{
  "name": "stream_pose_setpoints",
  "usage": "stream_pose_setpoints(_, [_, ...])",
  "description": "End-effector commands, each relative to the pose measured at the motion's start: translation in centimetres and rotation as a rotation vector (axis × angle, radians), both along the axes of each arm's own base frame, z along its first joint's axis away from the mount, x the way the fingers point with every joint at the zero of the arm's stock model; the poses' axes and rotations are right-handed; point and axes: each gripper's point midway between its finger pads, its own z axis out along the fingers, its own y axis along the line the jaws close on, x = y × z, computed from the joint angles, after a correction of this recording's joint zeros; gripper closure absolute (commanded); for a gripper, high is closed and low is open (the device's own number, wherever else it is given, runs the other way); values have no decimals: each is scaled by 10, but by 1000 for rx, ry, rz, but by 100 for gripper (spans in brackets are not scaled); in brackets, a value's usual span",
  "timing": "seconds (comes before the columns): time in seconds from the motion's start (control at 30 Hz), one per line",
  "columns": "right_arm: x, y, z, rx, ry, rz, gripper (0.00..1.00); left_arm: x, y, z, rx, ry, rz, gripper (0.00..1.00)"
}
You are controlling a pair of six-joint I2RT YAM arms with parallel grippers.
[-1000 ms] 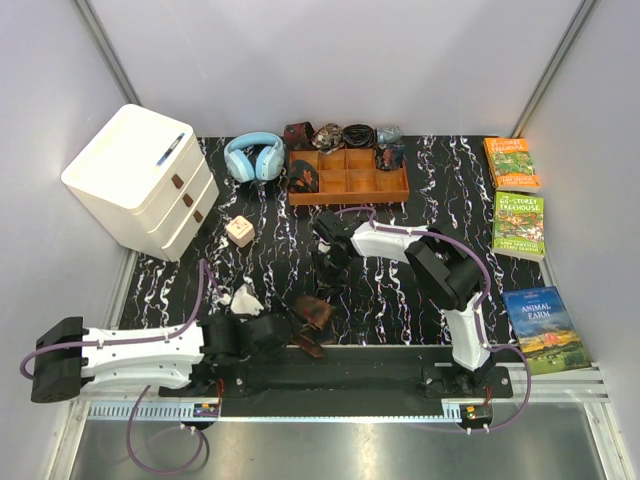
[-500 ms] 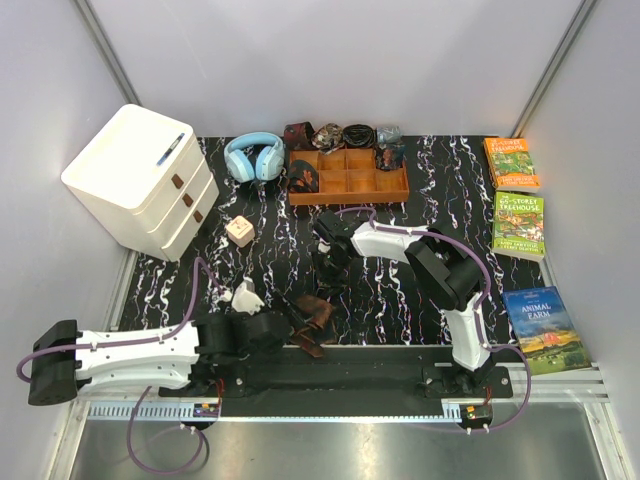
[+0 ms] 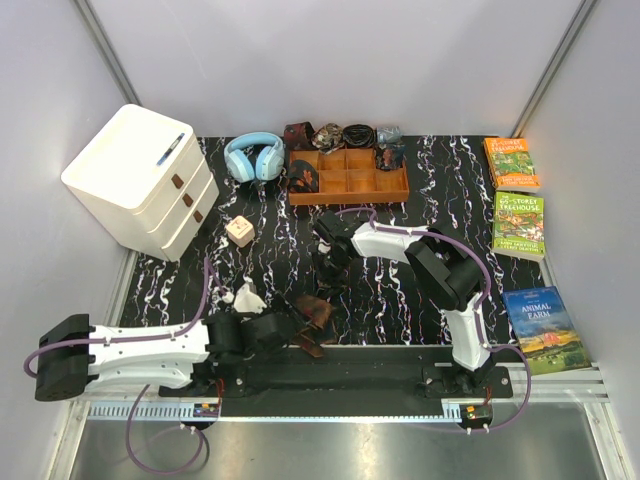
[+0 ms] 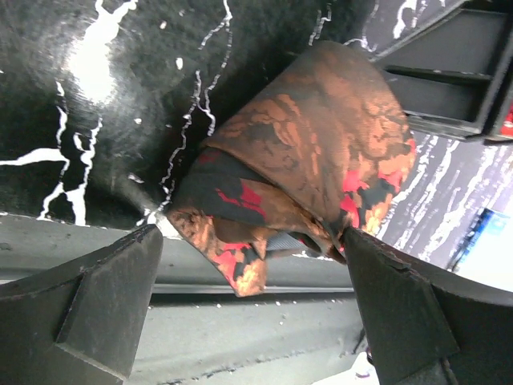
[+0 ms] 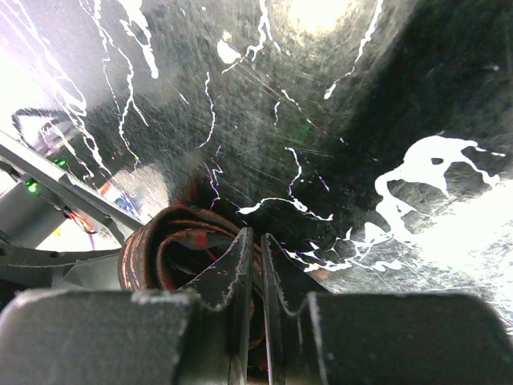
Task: Roll the ties
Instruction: Pick up the tie at the center of the board.
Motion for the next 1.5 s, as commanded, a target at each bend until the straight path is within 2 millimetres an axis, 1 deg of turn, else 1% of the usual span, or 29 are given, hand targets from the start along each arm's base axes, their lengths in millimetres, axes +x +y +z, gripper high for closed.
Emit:
stream_pose_setpoints(0.0, [-3, -5, 2, -17, -32, 11, 85, 10, -9, 16, -33, -31, 28, 1])
stream_pose_setpoints(0.13, [-5, -5, 0, -20, -29, 16, 85, 12, -10, 13, -37, -41, 30, 1])
stream_pose_setpoints(0.17, [-5, -6, -1, -20, -28, 14, 85, 13, -13, 15, -54, -46, 29, 1])
stream_pose_setpoints(0.27, [-6, -6, -2, -19, -26, 13, 85, 14, -14, 14, -56, -45, 30, 1])
stream_pose_setpoints(0.4, [-10, -6, -3, -16, -25, 15, 85, 16, -16, 18, -59, -61, 25, 1])
stream_pose_setpoints(0.47, [-15, -10, -6, -23, -14, 10, 85, 17, -16, 21, -64, -66, 26, 1])
stream_pose_setpoints(0.57, [-17, -11, -6, -17, -12, 6, 85, 17, -16, 21, -65, -67, 24, 1])
stream_pose_setpoints(0.93, [-35, -7, -6, -16, 0, 10, 85, 13, -14, 8, -47, -34, 28, 1])
stream_pose_setpoints(1.1, [-35, -7, -7, -12, -1, 5, 85, 8, -11, -5, -33, -3, 29, 1])
stream_pose_setpoints(1.23, [-36, -7, -9, -11, 2, 5, 85, 7, -10, -11, -29, 9, 37, 1])
stream_pose_setpoints(1.47, [-39, -6, -12, -11, 9, 8, 85, 9, -9, -14, -28, -1, 46, 10])
